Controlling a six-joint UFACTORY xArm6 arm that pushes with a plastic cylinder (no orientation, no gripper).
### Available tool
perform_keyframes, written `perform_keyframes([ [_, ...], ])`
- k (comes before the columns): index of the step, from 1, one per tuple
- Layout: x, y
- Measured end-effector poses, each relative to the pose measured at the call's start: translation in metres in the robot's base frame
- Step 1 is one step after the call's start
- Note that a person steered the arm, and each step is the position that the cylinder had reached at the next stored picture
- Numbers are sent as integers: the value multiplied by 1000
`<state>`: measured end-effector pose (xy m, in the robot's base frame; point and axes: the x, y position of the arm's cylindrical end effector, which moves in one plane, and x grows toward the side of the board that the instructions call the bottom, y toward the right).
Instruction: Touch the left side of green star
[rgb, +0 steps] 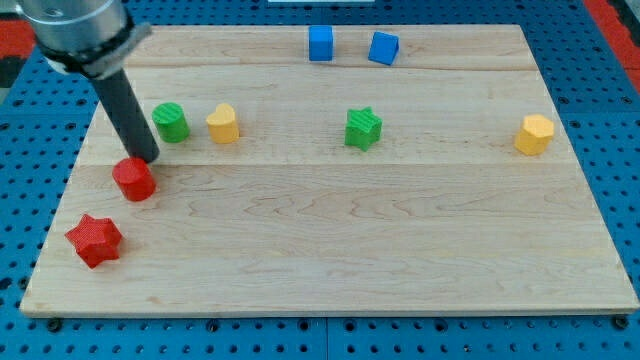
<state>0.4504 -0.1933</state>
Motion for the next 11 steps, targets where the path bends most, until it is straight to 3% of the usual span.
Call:
perform_keyframes([
  [1, 42, 3],
  [2, 43, 4],
  [4, 12, -3],
  [8, 10, -44],
  [11, 10, -21],
])
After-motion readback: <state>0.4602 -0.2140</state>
